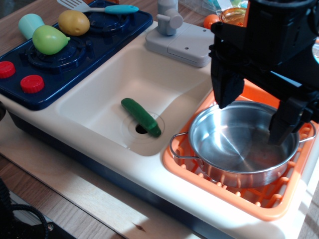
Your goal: Put pan from drying rack into sink
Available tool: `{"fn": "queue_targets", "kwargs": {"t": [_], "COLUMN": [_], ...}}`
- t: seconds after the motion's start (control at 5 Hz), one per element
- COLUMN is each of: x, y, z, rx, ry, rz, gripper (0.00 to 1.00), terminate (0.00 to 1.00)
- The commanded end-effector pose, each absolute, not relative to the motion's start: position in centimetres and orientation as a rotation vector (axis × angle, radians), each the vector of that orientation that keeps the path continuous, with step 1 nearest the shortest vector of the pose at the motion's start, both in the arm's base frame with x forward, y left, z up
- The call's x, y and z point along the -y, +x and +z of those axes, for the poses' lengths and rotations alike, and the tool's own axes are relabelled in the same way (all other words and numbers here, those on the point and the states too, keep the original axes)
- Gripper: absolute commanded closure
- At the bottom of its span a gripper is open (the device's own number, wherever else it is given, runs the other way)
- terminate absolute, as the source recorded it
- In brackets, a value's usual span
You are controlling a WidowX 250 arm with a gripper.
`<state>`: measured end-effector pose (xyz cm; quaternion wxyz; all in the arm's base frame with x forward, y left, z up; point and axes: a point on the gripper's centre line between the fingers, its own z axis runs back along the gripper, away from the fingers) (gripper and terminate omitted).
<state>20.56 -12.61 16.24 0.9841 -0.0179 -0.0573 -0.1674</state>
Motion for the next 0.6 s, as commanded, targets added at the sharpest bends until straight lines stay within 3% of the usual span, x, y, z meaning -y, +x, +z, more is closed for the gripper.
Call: {"fn": "queue_targets", "kwargs": {"t": [0.0,0.4], "x": [14.3,14.8], "y": [19.0,18.7], "z": [16.5,14.0], "rx": [0.181,0.272], "ry": [-0.005,0.033], "rz": [-0.465,-0.548], "gripper": [0.00,0.00], "terminate": [0.00,0.00]}}
